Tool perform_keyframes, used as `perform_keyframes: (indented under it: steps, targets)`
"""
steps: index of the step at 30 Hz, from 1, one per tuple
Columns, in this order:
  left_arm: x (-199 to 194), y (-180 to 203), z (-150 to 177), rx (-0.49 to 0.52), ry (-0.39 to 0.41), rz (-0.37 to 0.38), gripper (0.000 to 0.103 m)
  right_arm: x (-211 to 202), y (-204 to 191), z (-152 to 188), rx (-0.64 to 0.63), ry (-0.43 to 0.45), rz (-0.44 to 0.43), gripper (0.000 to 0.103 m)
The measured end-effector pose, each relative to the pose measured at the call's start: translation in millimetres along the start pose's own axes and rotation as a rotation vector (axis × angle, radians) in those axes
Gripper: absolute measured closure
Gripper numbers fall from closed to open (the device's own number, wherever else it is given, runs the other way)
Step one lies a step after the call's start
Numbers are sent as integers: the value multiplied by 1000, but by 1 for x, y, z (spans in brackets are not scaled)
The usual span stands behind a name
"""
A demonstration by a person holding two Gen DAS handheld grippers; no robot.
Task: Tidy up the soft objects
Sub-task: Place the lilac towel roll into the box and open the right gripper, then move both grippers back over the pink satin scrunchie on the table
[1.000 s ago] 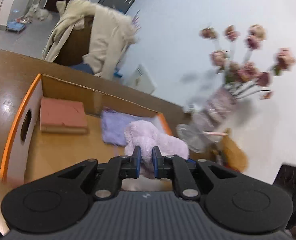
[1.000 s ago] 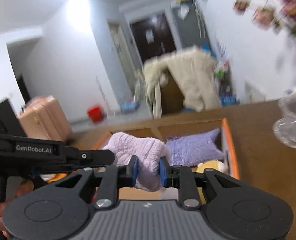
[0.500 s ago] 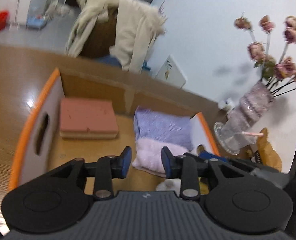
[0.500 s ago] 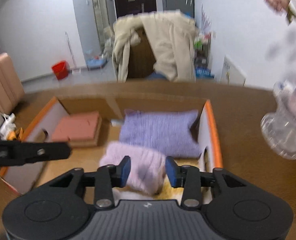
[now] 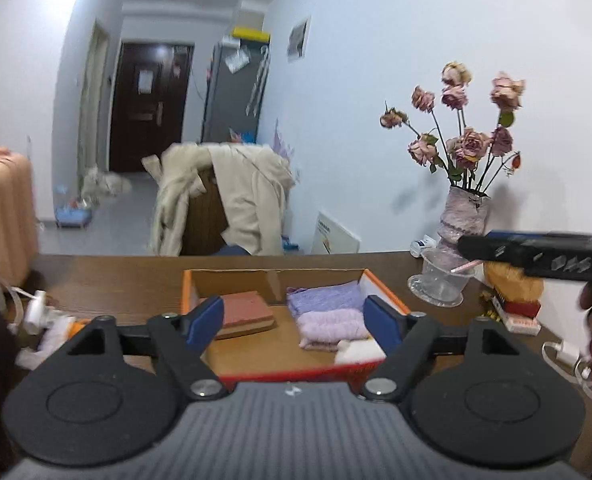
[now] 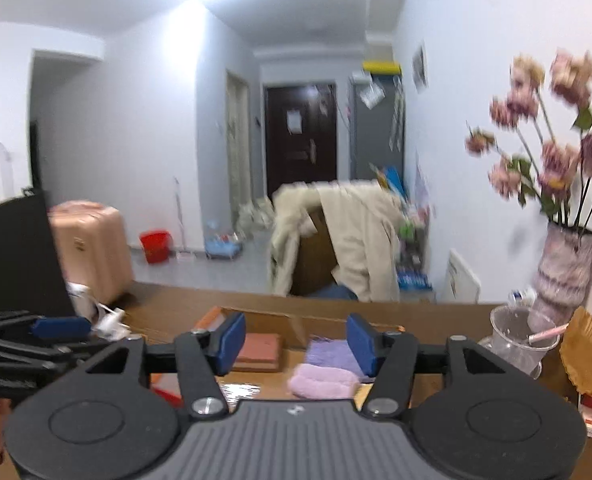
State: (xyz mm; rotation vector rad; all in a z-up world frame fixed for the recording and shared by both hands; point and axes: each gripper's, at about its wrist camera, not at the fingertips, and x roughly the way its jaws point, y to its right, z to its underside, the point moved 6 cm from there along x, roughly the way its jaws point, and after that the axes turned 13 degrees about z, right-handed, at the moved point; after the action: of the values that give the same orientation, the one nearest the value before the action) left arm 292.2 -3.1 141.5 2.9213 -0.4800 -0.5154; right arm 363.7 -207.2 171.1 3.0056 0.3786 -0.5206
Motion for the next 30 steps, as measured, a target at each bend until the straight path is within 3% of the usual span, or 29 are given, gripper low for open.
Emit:
perform_keyframes:
  steps: [7,8,10,14,17,19,26,30]
  targets:
    - [-85,-1,86,130,120,-86,3,-86,-49,77,-52,127,26,37]
    - [-96,-1,101,133,133,-93,3,-94,-54,90,-52,138,34,34]
    - [-114,-1,126,132,143,-89,2,-110,-64,122,-41,154,56,15]
    - [-138,-3,165,135,150,-72,0,-129,-80,187,28,150,154,14]
    - [-145,-7,185,118,117,-78,0,-134,-91,222,44,88,156,16]
    - [-150,-10,190,102,114,-81,0,-139,-99,231,67,62,144,16]
    - [-162,-15,194,101,122,-82,0,-149,-112,231,48,104,127,18]
    - [-154,-19,194,90,104,-85,0,-142,-112,230,53,89,127,25]
